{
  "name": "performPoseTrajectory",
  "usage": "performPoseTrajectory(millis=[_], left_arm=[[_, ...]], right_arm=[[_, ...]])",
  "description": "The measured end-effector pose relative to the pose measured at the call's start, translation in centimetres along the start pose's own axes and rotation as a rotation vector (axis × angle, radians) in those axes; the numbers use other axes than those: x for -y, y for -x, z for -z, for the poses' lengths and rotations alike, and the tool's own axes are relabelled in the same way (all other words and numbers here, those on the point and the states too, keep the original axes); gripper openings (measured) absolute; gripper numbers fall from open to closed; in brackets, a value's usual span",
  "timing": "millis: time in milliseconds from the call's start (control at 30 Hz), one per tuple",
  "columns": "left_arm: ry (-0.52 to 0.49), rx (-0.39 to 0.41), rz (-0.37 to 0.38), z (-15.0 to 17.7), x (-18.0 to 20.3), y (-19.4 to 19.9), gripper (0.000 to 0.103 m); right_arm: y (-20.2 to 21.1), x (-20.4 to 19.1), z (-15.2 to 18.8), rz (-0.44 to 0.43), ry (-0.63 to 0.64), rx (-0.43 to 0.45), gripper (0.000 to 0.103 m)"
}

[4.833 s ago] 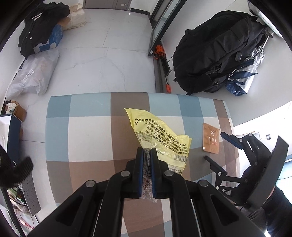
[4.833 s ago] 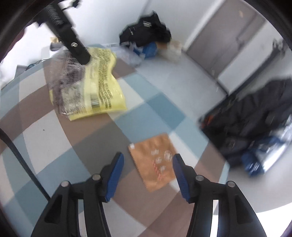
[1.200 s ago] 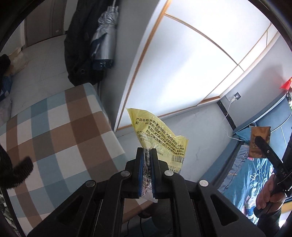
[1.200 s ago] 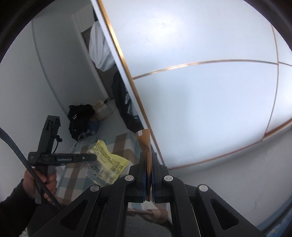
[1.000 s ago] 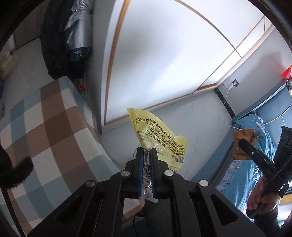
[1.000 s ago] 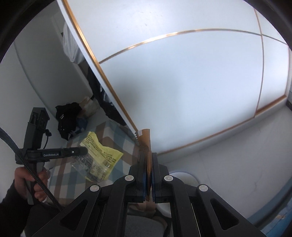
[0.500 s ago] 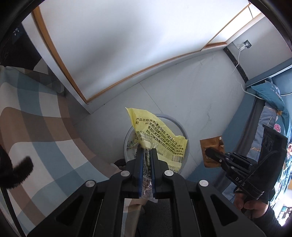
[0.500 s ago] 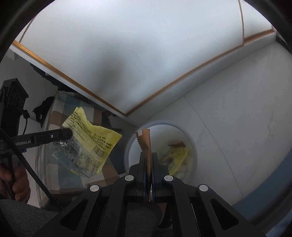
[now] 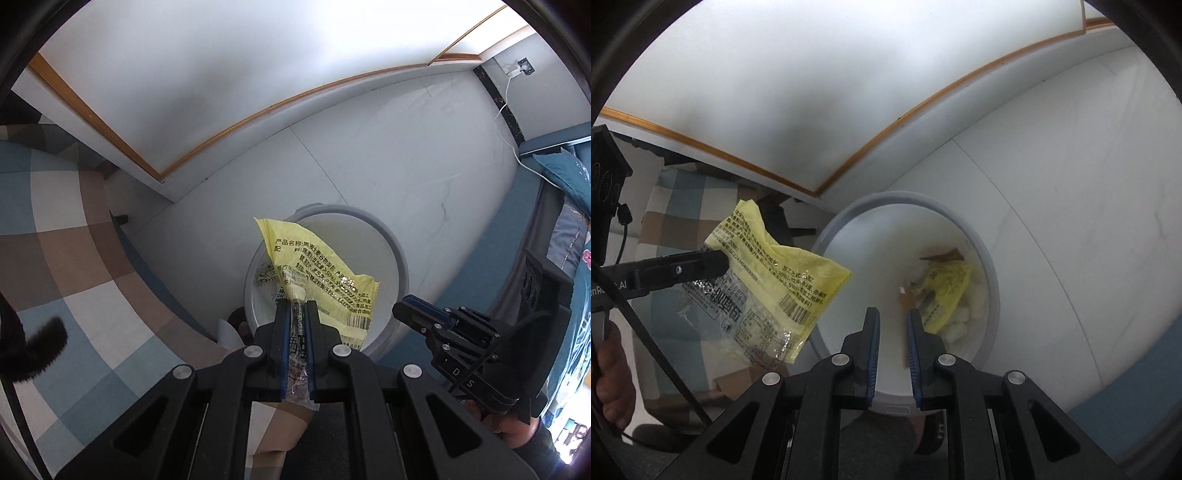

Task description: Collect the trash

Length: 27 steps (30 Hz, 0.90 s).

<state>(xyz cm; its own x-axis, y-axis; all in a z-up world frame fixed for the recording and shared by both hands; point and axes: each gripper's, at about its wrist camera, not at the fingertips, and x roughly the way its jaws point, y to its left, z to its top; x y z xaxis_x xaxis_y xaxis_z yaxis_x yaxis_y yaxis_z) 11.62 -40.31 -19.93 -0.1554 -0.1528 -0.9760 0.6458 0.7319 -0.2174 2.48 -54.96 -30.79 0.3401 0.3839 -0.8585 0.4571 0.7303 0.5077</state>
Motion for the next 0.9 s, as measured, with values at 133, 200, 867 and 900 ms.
performPoseTrajectory(millis=[133,200,867,900], left_arm=[[0.017,-0.028,0.011,0.0,0.8,-0.5,0.004],[0.003,-0.039,-0.001,-0.1,1.4,-0.8,0.005],[-0.022,0.136,-0.06,2.1,1.5,3.5,0.084],[-0.026,0.164,-0.069,2.3,1.5,4.0,0.085]], right_arm=[[0.6,1.3,0.1,0.008,-0.037,0.026,0.022],[1.3,1.8,0.4,0.015,-0.05,0.037,0.025],[5.0,1.0,0.7,0.002,-0.114,0.11,0.064],[5.1,0.8,0.7,0.0,-0.112,0.112,0.065]])
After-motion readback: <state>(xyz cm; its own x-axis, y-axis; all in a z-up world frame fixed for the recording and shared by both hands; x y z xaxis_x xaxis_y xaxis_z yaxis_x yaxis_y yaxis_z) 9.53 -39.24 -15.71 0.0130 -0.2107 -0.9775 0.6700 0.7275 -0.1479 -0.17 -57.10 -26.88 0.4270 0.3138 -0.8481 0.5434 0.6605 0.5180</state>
